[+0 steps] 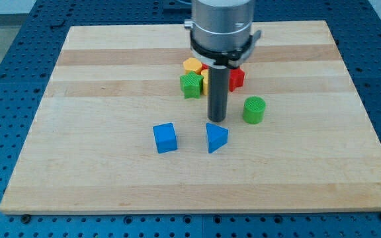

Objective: Push the green circle below the red star

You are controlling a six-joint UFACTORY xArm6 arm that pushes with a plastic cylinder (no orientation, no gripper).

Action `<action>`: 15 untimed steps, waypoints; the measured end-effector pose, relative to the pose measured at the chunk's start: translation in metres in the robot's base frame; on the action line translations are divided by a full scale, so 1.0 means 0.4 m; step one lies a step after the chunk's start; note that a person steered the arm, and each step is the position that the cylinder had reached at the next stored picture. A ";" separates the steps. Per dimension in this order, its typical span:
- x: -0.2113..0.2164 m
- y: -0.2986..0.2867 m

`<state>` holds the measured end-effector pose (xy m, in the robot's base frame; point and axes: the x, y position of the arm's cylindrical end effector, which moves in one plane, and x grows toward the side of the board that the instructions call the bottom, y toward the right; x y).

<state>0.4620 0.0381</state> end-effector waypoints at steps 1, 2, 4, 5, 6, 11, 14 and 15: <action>0.002 0.066; 0.002 0.105; 0.060 0.174; 0.059 0.229; 0.035 0.242; -0.020 0.104; -0.099 0.104; -0.093 0.106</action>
<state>0.4250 0.0805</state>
